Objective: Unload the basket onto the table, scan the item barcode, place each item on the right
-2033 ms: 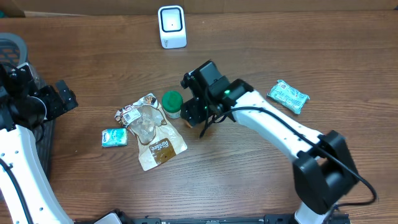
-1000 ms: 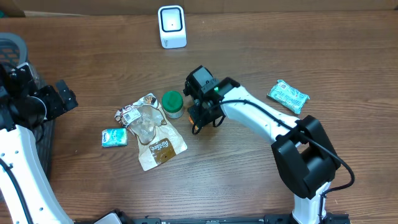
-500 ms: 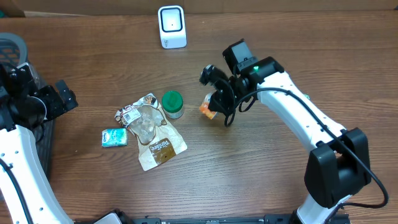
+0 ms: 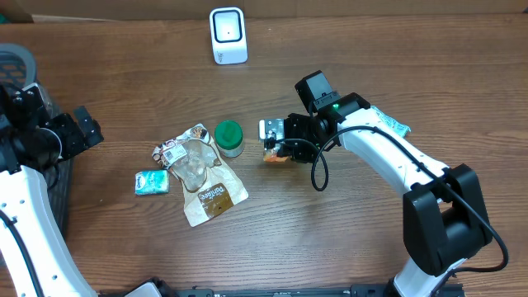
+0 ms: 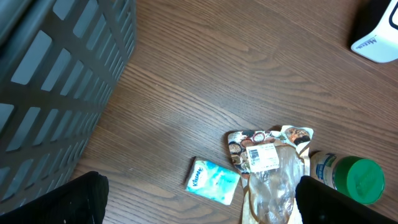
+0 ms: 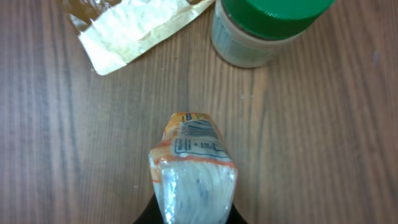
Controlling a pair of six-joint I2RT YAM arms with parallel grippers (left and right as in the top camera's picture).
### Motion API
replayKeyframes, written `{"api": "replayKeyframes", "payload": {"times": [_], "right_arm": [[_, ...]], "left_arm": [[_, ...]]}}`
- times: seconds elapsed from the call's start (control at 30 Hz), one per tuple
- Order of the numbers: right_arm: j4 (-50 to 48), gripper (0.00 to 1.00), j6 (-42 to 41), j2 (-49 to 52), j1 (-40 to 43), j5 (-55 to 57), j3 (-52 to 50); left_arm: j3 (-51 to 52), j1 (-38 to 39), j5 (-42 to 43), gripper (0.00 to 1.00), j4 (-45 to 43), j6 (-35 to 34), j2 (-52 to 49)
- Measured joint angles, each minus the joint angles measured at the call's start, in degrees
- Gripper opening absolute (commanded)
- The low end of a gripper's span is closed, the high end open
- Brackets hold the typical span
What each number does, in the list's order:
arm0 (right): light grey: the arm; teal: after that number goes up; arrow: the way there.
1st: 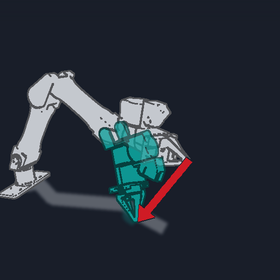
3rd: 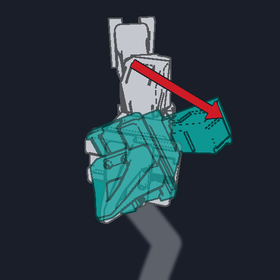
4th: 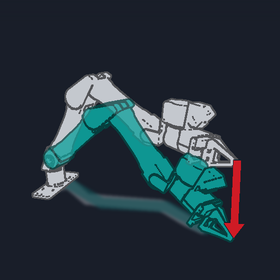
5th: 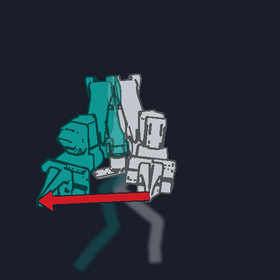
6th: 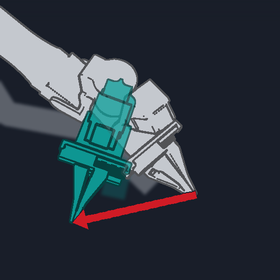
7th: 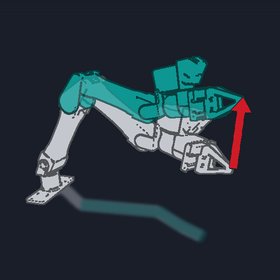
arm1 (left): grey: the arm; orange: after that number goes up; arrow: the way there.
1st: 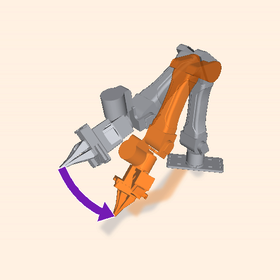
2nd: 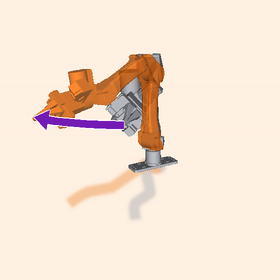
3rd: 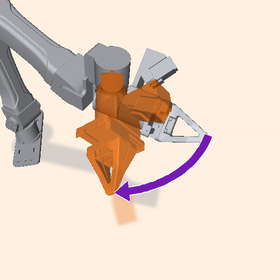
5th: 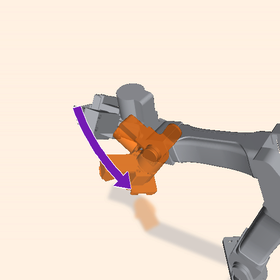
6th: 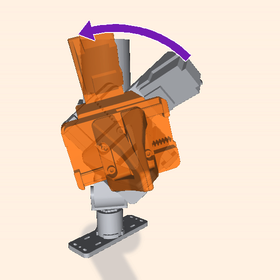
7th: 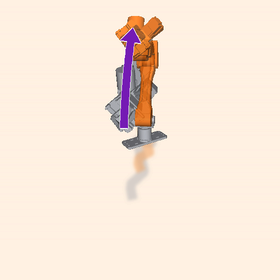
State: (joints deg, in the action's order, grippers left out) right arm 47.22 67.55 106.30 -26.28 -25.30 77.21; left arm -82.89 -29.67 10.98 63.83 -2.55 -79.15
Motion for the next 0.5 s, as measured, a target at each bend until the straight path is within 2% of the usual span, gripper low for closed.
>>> {"api": "replayKeyframes", "payload": {"times": [0.27,0.3,0.37,0.4,0.43,0.47,0.5], "right_arm": [[-1.3,0.14,1.7,0.0,1.2,0.3,0.0],[-1.3,0.24,1.7,0.0,1.2,0.3,0.0],[-1.4,0.27,2.0,0.5,1.4,0.3,0.0],[-1.5,0.33,1.7,0.8,1.4,0.3,0.0],[-1.7,0.57,1.4,1.2,1.4,0.3,0.0],[-1.8,1.0,1.4,1.5,1.4,0.3,0.0],[-1.7,1.0,0.5,2.4,1.4,1.0,0.0]], "left_arm": [[0.0,0.0,0.0,0.99,0.0,0.0,0.0],[0.0,0.0,0.0,0.99,0.0,0.0,0.0],[0.0,0.0,0.0,0.99,0.0,0.0,0.0],[0.0,0.0,0.0,0.99,0.0,0.0,0.0],[0.0,0.0,0.0,0.99,0.0,0.0,0.0],[0.0,0.0,0.0,0.99,0.0,0.0,0.0],[0.0,0.0,0.0,1.0,0.0,0.0,0.0]]}}
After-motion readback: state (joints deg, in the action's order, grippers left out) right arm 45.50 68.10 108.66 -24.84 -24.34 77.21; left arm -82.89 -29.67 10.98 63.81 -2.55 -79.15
